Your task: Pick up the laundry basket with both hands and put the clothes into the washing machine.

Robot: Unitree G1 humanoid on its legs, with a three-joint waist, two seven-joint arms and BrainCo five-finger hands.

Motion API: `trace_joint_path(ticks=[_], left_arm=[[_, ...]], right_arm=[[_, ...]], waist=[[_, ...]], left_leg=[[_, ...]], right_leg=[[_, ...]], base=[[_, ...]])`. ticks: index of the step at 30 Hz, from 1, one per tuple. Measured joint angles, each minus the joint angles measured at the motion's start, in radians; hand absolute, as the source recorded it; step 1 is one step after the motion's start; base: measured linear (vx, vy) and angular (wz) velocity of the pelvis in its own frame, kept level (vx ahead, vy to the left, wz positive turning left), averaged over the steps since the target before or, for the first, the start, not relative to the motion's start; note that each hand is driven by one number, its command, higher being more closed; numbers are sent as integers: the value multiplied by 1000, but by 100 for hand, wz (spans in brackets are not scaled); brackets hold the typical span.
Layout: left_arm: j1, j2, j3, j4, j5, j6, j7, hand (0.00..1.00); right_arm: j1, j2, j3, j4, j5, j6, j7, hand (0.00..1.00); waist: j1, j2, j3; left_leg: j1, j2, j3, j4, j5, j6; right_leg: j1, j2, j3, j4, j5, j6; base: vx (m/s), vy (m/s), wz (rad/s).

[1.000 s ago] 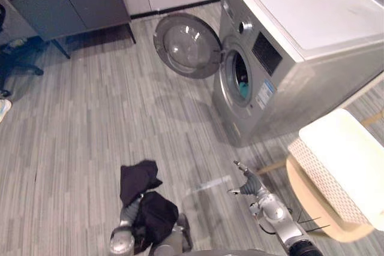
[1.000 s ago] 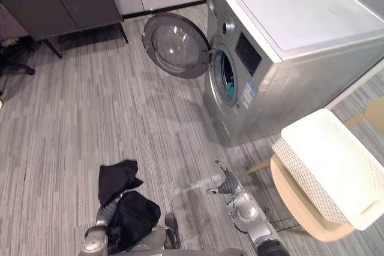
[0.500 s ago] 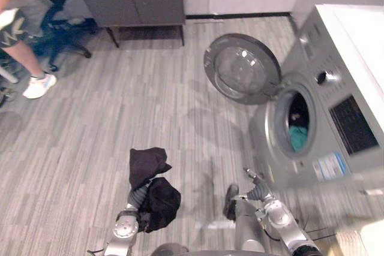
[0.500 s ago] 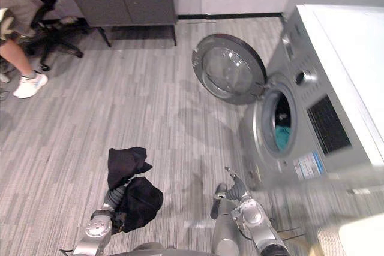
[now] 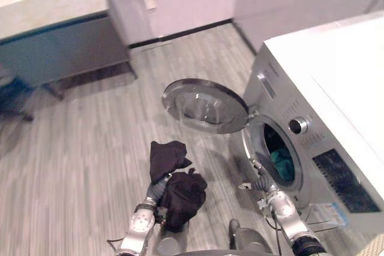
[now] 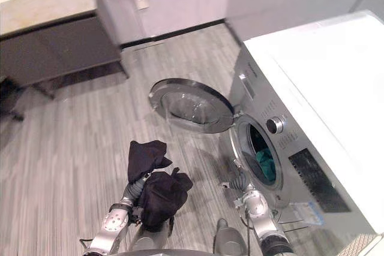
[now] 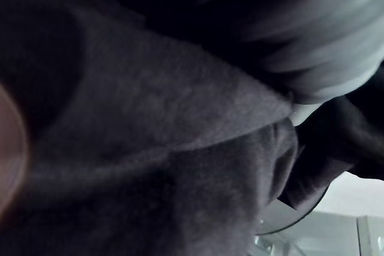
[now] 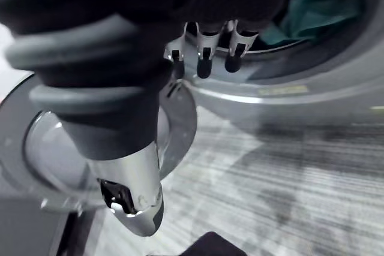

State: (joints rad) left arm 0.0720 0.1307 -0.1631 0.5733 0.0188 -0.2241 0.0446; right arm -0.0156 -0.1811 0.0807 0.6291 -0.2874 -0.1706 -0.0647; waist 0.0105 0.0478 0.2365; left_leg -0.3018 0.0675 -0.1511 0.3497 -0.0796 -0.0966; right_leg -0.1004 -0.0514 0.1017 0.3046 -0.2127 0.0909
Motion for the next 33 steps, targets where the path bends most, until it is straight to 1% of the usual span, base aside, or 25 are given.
trace_joint_path(ticks=[1,3,4,6,7,8,10,11,13,14,16,17,18,19,20,21,22,23,24,25,26,28,30,31,33], left_arm=[[-4,10,2,-9,0,0,1,100],[8,20,5,-19,0,0,1,100],[23,29,9,-25,0,2,1,100],[38,38,18,-36,0,2,1,100],[39,42,21,-37,0,2,1,100],[37,45,29,-42,0,4,1,100],[37,50,39,-62,1,6,1,100],[29,58,46,-66,5,8,0,100],[24,57,49,-66,18,9,-1,100],[25,54,51,-65,24,14,-3,100],[26,39,61,-65,26,19,-5,100],[44,26,72,-65,26,20,-2,100],[50,21,73,-61,27,20,-2,100],[50,14,73,-58,31,20,-2,100],[37,7,73,-58,32,20,-1,100],[33,7,73,-58,33,20,0,100],[30,7,73,-56,39,20,3,100],[29,3,73,-52,61,20,4,100],[24,4,73,-45,70,19,4,100],[-5,10,67,-16,77,22,10,100],[-29,16,66,-13,77,22,21,100],[-85,25,59,-13,76,22,48,100],[-138,40,57,-13,76,23,71,100],[-191,48,57,-10,73,24,90,100],[-235,47,58,-4,62,24,103,100]], right_arm=[[7,7,17,-13,-3,-1,0,0],[7,10,39,-12,-5,3,0,0],[7,15,54,-7,-9,3,0,0],[6,21,69,6,-16,3,0,0],[5,22,76,14,-19,4,0,0],[4,24,79,18,-30,4,1,0],[-2,25,79,33,-38,6,1,0],[1,24,77,35,-38,14,1,0],[3,24,77,44,-37,23,1,0],[16,22,76,55,-37,23,1,0],[26,14,77,57,-37,23,-1,0],[29,5,76,60,-34,23,-6,0],[21,7,74,59,-32,22,-20,0],[19,0,66,61,-24,24,-27,0],[17,-5,28,75,-7,25,-35,0],[10,-3,13,87,2,25,-41,0],[3,-3,6,96,3,26,-45,0],[1,-21,5,95,4,24,-48,0],[-3,-22,2,101,4,23,-50,0],[-8,-13,-3,105,6,23,-53,0],[-9,-13,-3,105,9,22,-55,0],[-44,-17,-8,114,31,23,-69,0],[-92,-19,-7,116,51,23,-71,0],[-131,-19,-7,114,66,23,-76,0],[-153,-17,-7,108,84,23,-94,0]], waist=[[5,-30,-2],[4,-38,-1],[2,-39,1],[3,-41,1],[3,-41,1],[3,-42,0],[4,-43,-1],[-3,-43,-1],[-18,-42,-2],[-33,-42,-2],[-22,-41,-1],[-18,-31,-4],[-14,-35,-3],[-11,-41,0],[-2,-34,3],[2,-34,4],[5,-29,6],[4,-2,9],[5,0,18],[4,-9,28],[3,-32,39],[-1,-21,97],[-1,-15,140],[-2,-16,182],[-3,-19,201]], left_leg=[[3,-8,91,22,-40,31],[23,3,195,47,-79,57],[57,24,288,50,-100,83],[100,46,379,41,-125,90],[122,62,429,33,-134,92],[152,78,496,14,-147,87],[176,94,555,-6,-152,80],[191,104,598,-18,-147,73],[208,114,616,-19,-146,71],[213,149,622,37,-146,71],[204,197,617,166,-146,71],[184,233,564,305,-128,84],[123,227,477,403,-145,81],[102,198,425,400,-190,58],[56,163,352,363,-224,43],[32,152,322,320,-222,41],[23,141,294,250,-209,32],[35,142,253,107,-99,17],[36,141,249,112,-105,17],[26,114,268,124,-106,20],[17,98,280,126,-106,20],[-34,87,289,180,-107,22],[-103,87,291,238,-114,33],[-155,87,292,287,-120,41],[-215,93,293,339,-157,61]], right_leg=[[-34,-30,66,19,-3,15],[-65,-59,48,40,19,26],[-81,-90,-43,47,37,6],[-84,-131,-215,48,54,-23],[-84,-156,-330,52,56,-39],[-77,-192,-508,58,66,-58],[-76,-219,-630,56,84,-81],[-72,-210,-639,33,105,-51],[-63,-181,-616,-6,113,-38],[-34,-145,-590,-51,120,-29],[6,-107,-548,-95,127,-30],[41,-80,-494,-123,129,-35],[56,-83,-456,-134,130,-36],[55,-90,-430,-134,130,-36],[51,-95,-379,-133,131,-35],[46,-97,-354,-130,132,-32],[41,-97,-334,-122,133,-29],[35,-79,-318,-113,134,-5],[34,-76,-305,-109,124,17],[-2,-106,-289,-91,122,28],[-35,-131,-291,-57,120,29],[-106,-157,-286,26,115,28],[-190,-166,-269,110,101,37],[-255,-176,-258,187,76,43],[-334,-182,-247,279,26,46]], base=[[97,335,-162],[66,288,-181],[80,246,-189],[89,184,-163],[102,108,-157],[106,82,-152],[125,33,-129],[166,-11,-98],[205,-88,-71],[233,-173,-74],[200,-152,-92],[183,-37,-117],[180,11,-120],[173,86,-114],[162,131,-105],[145,164,-104],[123,238,-90],[94,223,-85],[96,285,-79],[68,218,-49],[49,183,-30],[-74,147,-17],[-146,88,-18],[-182,12,-5],[-178,-17,0]])
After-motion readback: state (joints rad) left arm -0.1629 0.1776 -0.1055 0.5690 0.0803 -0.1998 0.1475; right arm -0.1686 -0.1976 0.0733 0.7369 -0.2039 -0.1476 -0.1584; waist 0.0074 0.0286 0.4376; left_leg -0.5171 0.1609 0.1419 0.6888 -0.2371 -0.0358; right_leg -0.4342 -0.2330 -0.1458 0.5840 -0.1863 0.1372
